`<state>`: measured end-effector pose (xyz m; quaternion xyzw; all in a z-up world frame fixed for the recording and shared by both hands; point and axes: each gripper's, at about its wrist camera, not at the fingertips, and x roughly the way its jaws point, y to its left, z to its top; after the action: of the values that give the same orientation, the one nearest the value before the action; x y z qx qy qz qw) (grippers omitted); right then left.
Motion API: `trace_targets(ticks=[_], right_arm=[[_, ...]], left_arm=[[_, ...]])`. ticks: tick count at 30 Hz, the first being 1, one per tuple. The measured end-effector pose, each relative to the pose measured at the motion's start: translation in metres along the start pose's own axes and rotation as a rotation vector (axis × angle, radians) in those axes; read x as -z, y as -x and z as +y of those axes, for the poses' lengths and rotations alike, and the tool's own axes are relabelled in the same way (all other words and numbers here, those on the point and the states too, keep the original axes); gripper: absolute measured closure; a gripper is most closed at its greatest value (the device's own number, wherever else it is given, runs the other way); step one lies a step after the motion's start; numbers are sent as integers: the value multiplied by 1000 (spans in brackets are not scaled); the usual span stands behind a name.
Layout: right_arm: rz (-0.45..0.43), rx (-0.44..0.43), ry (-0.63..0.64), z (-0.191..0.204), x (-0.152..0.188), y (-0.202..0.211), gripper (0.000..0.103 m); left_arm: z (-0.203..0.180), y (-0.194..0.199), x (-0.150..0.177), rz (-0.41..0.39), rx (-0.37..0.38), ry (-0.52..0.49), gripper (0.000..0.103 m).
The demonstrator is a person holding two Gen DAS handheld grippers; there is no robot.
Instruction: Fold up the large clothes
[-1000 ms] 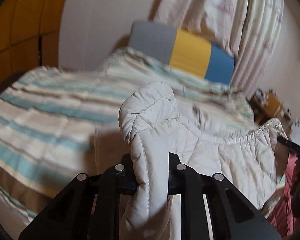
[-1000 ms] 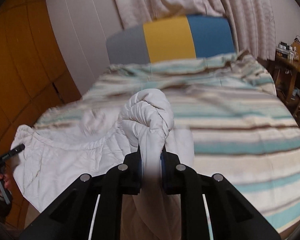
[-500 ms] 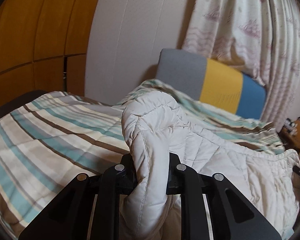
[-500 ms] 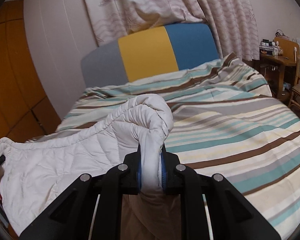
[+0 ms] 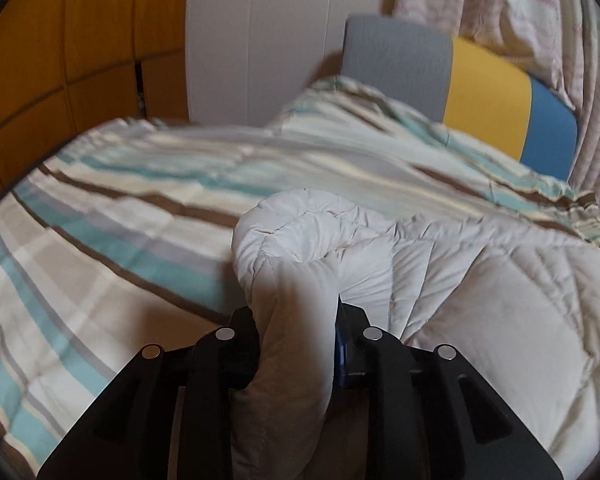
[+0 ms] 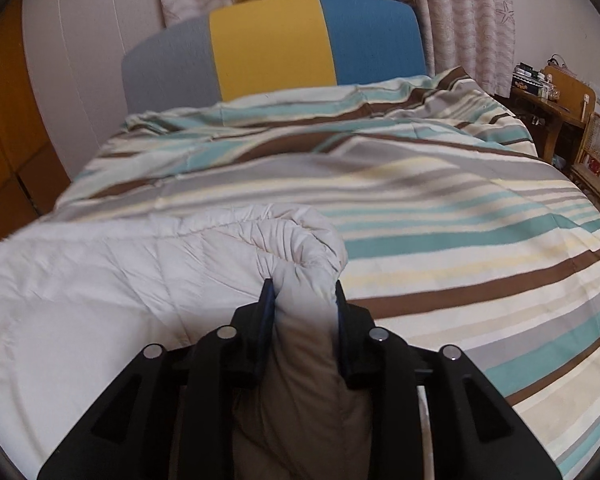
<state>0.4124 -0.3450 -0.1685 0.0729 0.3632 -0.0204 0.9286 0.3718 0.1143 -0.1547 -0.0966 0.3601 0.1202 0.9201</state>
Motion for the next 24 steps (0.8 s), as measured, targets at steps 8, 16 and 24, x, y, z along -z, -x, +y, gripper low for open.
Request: trace_targets(ticks=[8, 16, 24], right_arm=[[83, 121, 106, 19, 9, -27, 66], [82, 133, 110, 18, 11, -28, 63], [79, 138, 111, 20, 11, -27, 61]], left_arm=[[-9, -13, 5, 45, -40, -32, 68], [-6, -10, 1, 68, -95, -17, 32], [-16, 73, 1, -79, -101, 59, 25]])
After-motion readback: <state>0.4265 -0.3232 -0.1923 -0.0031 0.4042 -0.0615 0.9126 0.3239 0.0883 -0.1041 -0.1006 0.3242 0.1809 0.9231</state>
